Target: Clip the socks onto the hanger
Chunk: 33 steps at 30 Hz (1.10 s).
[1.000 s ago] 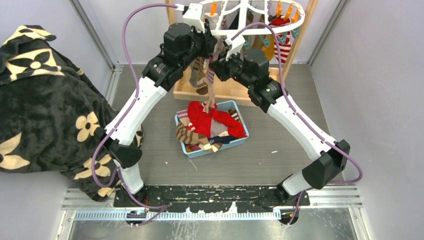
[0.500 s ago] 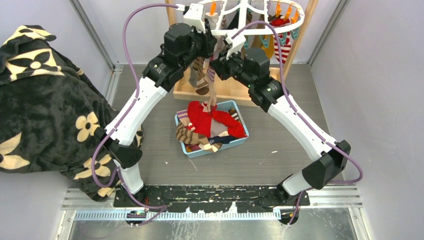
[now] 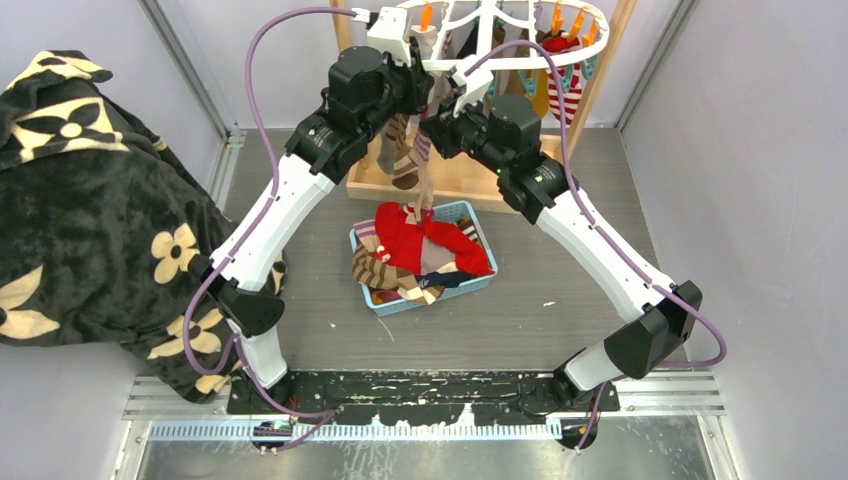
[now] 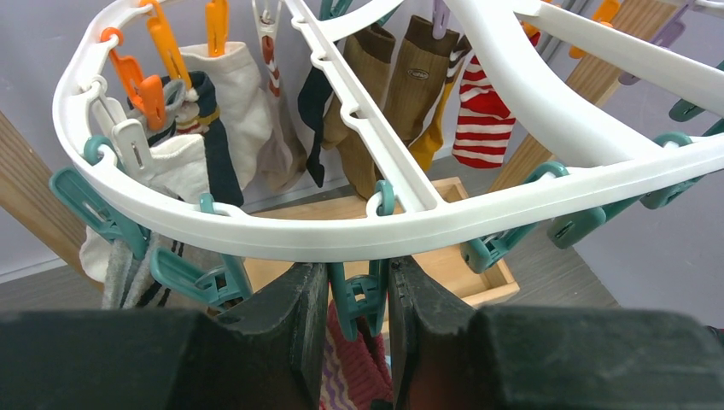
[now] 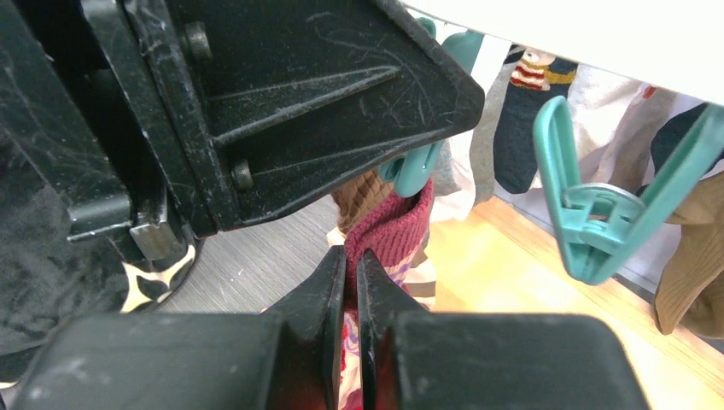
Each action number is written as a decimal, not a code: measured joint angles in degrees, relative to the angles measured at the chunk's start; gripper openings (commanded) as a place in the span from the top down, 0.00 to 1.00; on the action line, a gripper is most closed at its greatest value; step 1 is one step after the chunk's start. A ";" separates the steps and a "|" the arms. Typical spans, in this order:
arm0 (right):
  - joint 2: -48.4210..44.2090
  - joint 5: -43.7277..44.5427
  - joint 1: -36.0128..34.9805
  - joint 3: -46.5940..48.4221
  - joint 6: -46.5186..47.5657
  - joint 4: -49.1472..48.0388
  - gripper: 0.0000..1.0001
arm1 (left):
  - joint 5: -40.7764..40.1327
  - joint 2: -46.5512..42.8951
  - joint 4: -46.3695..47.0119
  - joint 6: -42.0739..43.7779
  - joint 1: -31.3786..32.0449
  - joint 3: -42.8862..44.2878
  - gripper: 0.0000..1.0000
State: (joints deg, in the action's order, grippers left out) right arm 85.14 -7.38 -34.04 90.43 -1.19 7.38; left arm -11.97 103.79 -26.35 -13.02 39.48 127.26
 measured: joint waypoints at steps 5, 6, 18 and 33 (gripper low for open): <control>0.00 -0.04 0.00 0.35 -0.28 -0.04 0.96 | -0.04 0.00 0.00 0.02 0.04 0.00 1.00; 0.00 -0.09 0.00 0.46 -0.42 -0.02 0.96 | -0.04 0.00 0.00 0.02 0.09 0.00 1.00; 0.00 -0.20 0.00 1.29 -0.66 -0.07 0.96 | -0.07 0.00 0.00 0.02 0.17 0.00 1.00; 1.62 -1.46 -0.02 5.70 -0.61 1.44 0.96 | -0.48 -0.02 0.31 0.24 0.15 0.00 0.95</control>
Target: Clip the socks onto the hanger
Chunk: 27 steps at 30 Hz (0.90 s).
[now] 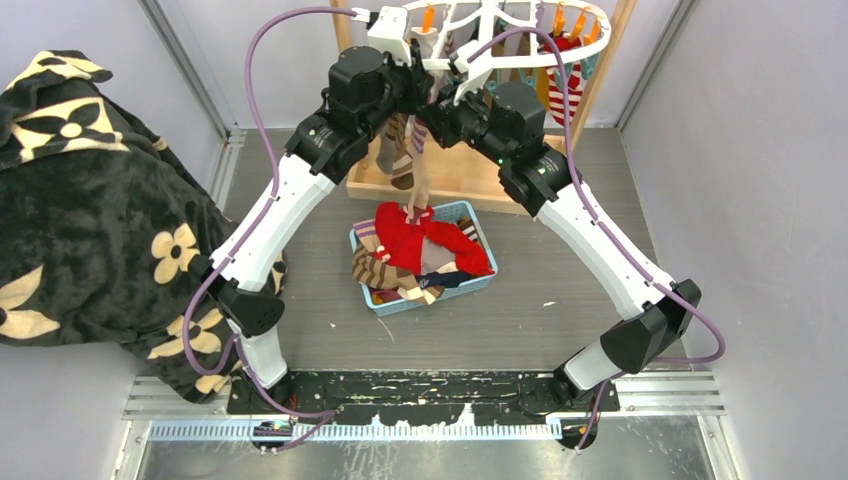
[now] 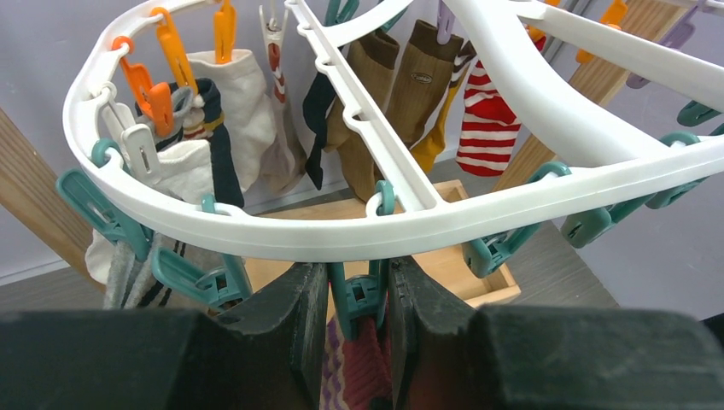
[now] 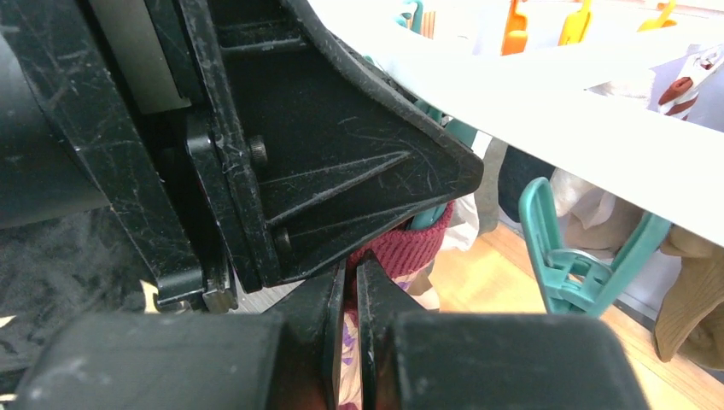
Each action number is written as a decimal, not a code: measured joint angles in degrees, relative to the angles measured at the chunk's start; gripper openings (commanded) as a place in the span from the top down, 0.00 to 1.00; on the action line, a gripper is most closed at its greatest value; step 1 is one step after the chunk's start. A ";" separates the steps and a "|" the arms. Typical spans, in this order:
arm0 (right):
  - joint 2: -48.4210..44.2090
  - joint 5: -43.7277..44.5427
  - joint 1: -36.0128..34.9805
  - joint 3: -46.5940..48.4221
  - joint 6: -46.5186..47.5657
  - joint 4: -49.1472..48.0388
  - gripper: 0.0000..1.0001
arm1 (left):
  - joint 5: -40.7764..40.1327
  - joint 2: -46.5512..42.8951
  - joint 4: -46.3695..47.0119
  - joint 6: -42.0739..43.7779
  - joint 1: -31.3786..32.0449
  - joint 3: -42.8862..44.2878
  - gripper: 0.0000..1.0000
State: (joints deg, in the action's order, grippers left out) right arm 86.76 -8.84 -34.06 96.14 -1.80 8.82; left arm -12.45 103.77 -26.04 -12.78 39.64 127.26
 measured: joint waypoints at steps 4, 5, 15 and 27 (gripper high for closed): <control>0.00 -0.02 -0.02 0.00 0.02 0.15 0.93 | 0.00 0.00 0.07 0.00 0.04 0.00 0.54; 0.00 0.00 -0.02 0.00 0.09 0.26 0.87 | -0.09 -0.02 0.13 0.09 0.04 0.00 0.44; 0.00 0.07 -0.02 -0.04 -0.24 1.38 0.42 | -1.55 -2.10 2.25 1.29 0.07 -1.66 0.41; -10.34 2.84 0.13 -12.90 -2.64 -3.61 0.33 | -2.58 -2.78 3.13 2.73 0.28 -4.48 0.51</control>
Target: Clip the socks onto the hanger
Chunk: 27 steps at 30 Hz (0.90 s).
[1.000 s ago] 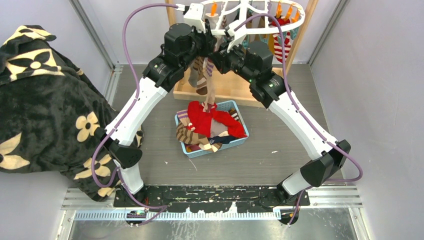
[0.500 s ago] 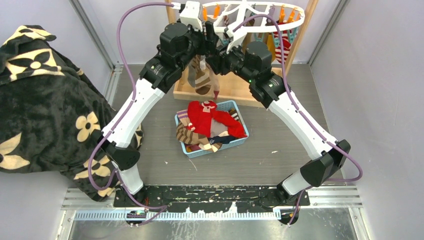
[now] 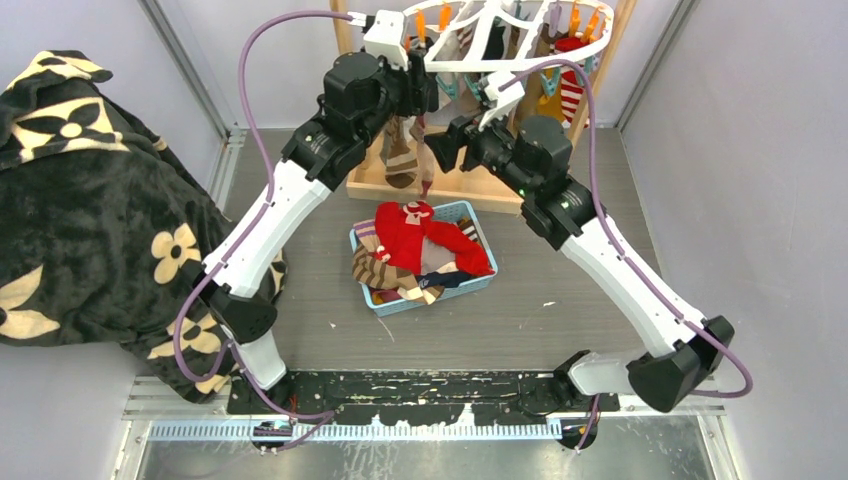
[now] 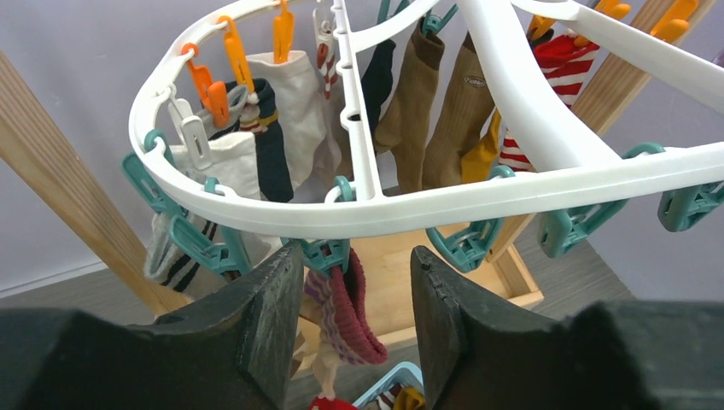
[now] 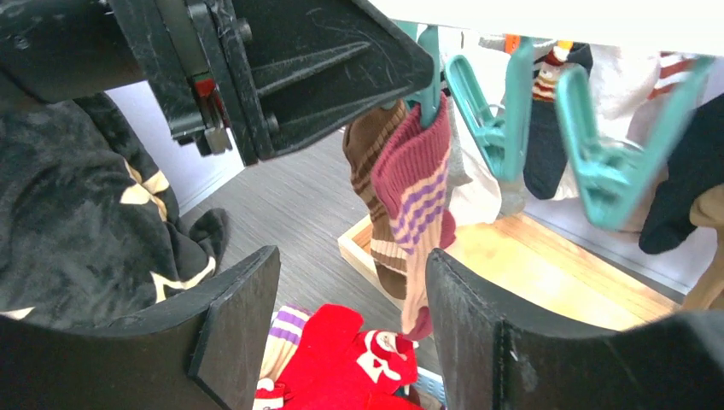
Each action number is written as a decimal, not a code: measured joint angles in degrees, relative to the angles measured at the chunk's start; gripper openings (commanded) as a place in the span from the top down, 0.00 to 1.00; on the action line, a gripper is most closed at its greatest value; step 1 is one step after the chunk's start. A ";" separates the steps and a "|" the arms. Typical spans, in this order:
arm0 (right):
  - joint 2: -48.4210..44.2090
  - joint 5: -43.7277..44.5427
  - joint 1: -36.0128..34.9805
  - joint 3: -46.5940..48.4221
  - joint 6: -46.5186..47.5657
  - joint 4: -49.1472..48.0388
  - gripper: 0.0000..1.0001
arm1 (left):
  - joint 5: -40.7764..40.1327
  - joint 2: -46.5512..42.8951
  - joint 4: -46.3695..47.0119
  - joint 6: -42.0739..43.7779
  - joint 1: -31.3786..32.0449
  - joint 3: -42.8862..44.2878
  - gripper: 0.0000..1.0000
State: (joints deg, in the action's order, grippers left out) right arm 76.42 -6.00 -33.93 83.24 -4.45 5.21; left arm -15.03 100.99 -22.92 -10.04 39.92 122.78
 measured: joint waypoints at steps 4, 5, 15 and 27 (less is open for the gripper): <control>-3.80 0.94 0.74 -3.72 -0.83 -1.33 0.35 | 0.00 -0.94 0.00 0.07 0.04 -1.07 0.50; -4.42 1.07 1.03 -4.57 -1.11 -1.84 0.36 | 0.00 -1.29 0.00 0.07 0.07 -1.36 0.50; -3.06 -2.69 8.02 -6.64 -7.63 -8.33 0.37 | 0.04 -4.66 -0.04 0.02 0.09 -2.16 0.37; 3.91 -8.55 12.24 -6.62 -13.42 -18.49 0.36 | 1.68 -5.84 -1.84 -0.74 0.09 -2.23 0.35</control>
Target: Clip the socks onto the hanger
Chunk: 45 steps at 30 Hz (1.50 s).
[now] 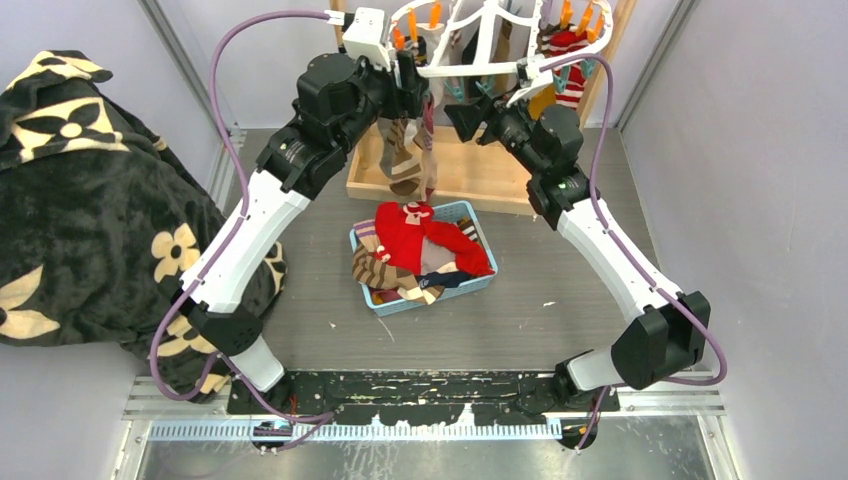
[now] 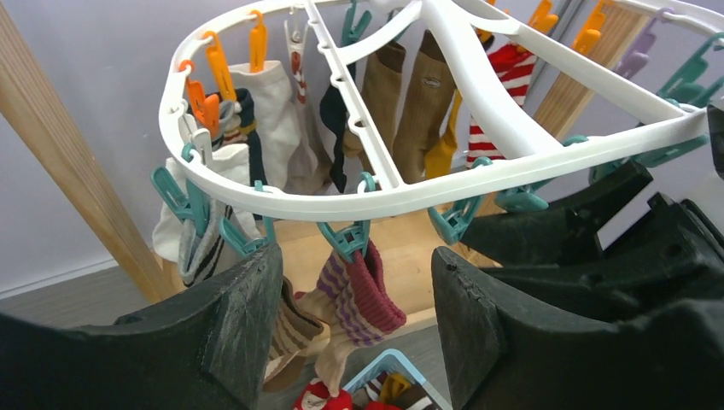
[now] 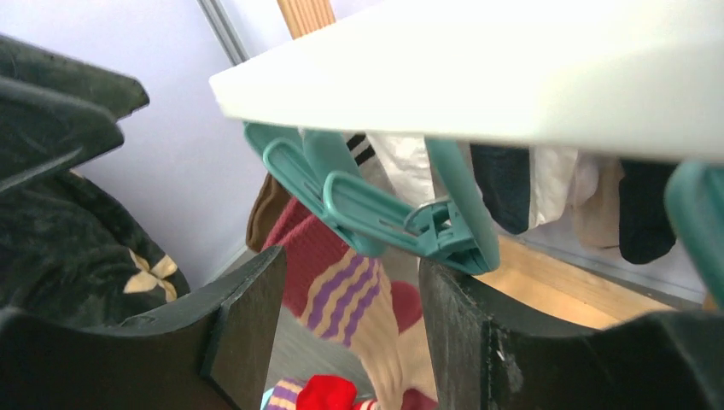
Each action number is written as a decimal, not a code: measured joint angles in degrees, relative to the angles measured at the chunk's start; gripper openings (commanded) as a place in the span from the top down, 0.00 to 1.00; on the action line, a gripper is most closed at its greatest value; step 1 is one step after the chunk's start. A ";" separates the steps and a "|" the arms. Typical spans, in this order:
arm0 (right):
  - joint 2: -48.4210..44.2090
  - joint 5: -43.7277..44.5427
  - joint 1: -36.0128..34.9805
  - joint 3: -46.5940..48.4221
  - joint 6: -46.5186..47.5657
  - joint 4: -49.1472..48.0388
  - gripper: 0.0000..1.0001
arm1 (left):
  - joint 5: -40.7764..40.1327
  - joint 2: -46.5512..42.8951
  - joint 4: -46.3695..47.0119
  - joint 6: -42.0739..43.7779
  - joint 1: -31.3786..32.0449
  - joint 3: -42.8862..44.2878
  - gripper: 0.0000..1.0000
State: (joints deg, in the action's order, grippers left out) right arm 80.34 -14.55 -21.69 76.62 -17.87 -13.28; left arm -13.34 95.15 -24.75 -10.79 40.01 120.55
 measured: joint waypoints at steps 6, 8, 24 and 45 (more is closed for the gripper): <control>0.72 0.02 1.14 -0.04 -1.29 -4.83 0.37 | 1.25 -0.26 -1.01 -1.07 0.00 0.00 0.35; 0.72 0.07 1.31 -0.07 -1.68 -6.58 0.38 | 1.53 -0.37 -1.36 -1.22 0.00 0.00 0.35; 1.33 -2.14 1.33 -3.98 -6.80 -16.57 0.71 | 2.91 -0.72 -3.37 -2.38 0.17 0.00 0.35; -0.44 8.48 -7.19 -3.67 -0.31 -14.62 0.78 | 3.56 -0.94 -9.20 -8.98 2.01 4.00 0.15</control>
State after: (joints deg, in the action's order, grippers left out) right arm 79.90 -6.07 -28.88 72.95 -18.17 -27.90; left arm -9.78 94.21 -33.95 -19.77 42.02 124.55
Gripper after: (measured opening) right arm 0.277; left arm 0.820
